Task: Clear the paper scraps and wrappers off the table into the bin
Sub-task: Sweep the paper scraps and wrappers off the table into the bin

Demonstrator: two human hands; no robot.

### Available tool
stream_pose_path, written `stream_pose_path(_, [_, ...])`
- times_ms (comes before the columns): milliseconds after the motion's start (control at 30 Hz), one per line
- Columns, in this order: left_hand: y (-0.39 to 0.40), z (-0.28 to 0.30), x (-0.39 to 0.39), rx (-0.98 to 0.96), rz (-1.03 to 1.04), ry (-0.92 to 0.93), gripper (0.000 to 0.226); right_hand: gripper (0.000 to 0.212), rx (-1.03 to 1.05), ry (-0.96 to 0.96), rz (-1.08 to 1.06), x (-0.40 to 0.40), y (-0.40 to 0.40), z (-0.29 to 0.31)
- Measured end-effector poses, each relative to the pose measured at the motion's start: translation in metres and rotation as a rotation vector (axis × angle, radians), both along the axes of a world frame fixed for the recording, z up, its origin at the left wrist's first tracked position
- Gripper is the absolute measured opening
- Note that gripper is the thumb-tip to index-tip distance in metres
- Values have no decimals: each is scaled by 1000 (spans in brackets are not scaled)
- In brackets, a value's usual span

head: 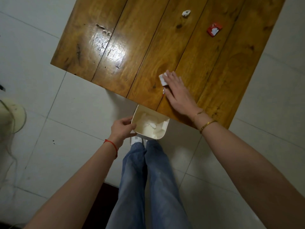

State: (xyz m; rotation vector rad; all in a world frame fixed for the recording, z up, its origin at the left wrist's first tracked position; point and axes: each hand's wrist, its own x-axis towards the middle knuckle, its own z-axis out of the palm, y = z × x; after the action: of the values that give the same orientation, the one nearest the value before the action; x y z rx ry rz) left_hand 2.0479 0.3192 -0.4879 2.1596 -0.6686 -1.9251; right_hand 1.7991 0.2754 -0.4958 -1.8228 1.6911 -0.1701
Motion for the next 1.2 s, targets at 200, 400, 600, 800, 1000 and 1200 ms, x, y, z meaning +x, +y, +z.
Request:
stream_pose_path(200, [5,6,-1,-1,-3,-8,46,57,39,-19,146,30,47,7])
stream_pose_path(400, [12,10,2,-13,7,-3,46,58,75,-20,279,56,89,8])
stream_pose_path(600, [21,15,9,-16,-18,-11,45,57,127,-133,332,66,120,10])
stream_pose_path(800, [34,50,18,-26,-49,-53,44,59,23,-103,13,54,119,40])
stream_pose_path(1000, [30,111,15,-97,-94,-29,42,56,-77,-124,-214,44,121,94])
stream_pose_path(1200, [23,172,-7,-205,-125,-3,44,52,-135,-192,-372,28,134,157])
